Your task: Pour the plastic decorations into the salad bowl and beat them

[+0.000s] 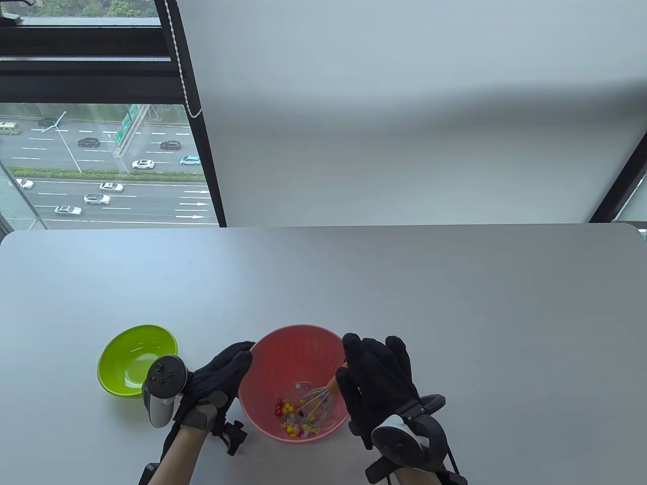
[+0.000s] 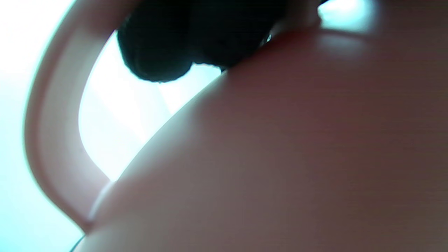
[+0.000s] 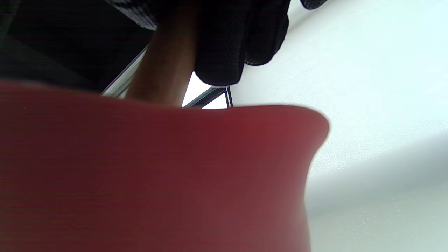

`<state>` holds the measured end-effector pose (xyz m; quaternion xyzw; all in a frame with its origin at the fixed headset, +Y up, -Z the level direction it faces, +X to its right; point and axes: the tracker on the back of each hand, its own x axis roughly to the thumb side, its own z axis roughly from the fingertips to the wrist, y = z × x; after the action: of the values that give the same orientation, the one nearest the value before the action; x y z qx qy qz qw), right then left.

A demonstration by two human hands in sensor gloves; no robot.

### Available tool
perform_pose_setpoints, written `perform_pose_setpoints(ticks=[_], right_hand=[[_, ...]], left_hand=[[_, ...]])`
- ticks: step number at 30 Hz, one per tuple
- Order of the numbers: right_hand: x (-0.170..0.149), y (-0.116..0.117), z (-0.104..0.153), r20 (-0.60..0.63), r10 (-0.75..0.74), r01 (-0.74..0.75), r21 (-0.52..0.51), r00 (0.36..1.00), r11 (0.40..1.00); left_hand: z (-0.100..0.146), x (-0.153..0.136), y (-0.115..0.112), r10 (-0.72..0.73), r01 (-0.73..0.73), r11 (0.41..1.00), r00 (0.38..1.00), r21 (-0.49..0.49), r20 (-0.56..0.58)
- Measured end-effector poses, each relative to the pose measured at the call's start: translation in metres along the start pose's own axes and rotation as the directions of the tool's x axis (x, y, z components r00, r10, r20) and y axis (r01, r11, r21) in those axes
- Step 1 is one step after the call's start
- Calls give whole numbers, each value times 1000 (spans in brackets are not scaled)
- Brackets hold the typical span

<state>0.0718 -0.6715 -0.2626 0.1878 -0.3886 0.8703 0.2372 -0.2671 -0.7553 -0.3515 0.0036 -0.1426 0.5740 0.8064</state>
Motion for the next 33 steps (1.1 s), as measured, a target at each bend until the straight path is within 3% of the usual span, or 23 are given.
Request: perform_pose_setpoints(ticks=[7, 33], right_hand=[[4, 4, 1, 20, 7, -8, 27, 1000, 1000], [9, -2, 1, 91, 107, -105, -32, 990, 994]], left_hand=[[0, 0, 0, 1, -1, 1000, 1000, -1, -1], [0, -1, 1, -2, 2, 1000, 1000, -2, -1]])
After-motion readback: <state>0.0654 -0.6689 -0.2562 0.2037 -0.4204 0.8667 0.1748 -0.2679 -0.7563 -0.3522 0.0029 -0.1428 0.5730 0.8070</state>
